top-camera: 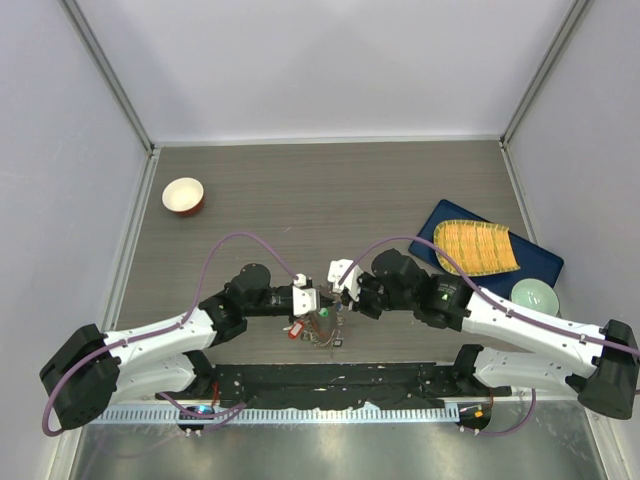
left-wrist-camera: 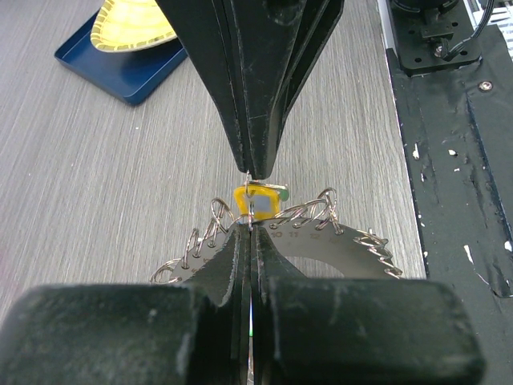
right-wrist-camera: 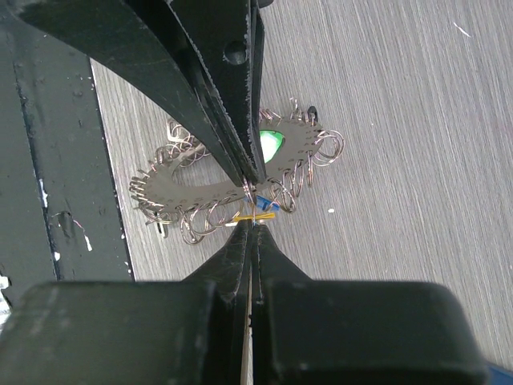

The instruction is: Put the keys on the keyring

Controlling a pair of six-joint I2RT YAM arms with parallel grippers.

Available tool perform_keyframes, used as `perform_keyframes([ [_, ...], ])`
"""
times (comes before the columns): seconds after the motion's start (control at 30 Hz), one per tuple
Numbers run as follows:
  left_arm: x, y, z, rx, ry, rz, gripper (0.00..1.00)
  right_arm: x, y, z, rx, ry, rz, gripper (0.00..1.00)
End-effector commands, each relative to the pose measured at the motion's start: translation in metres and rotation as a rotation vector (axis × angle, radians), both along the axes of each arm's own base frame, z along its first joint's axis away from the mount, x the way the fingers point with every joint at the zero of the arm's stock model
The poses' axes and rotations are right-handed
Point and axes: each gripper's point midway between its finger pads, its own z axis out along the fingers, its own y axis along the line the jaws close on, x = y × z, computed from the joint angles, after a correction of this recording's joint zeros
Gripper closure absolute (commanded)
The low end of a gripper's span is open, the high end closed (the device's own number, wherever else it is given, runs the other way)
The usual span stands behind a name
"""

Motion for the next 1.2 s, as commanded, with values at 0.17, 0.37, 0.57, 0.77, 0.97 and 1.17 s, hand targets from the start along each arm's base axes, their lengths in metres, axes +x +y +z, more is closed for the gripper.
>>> perform_keyframes([
  [0.17, 0.004, -0.004, 0.022, -0.071, -0.052, 0.000, 1.00, 0.000, 0.007, 0.016, 0.060, -0.015, 0.014, 0.99],
  [0.37, 0.004, -0.004, 0.023, -0.075, -0.056, -0.005, 1.00, 0.002, 0.007, 0.012, 0.045, -0.013, 0.003, 0.99],
  [0.57, 0.003, -0.004, 0.022, -0.074, -0.052, -0.008, 1.00, 0.006, 0.005, 0.013, 0.044, -0.023, -0.014, 0.99],
  [0.77, 0.003, -0.005, 0.023, -0.075, -0.054, -0.011, 1.00, 0.005, 0.006, 0.010, 0.041, -0.017, -0.003, 0.99],
  [0.97, 0.002, -0.005, 0.023, -0.078, -0.053, -0.015, 1.00, 0.005, 0.007, 0.008, 0.037, -0.016, 0.006, 0.99],
  [1.17, 0.001, -0.007, 0.024, -0.082, -0.053, -0.024, 1.00, 0.004, 0.007, 0.007, 0.035, -0.013, 0.012, 0.99],
])
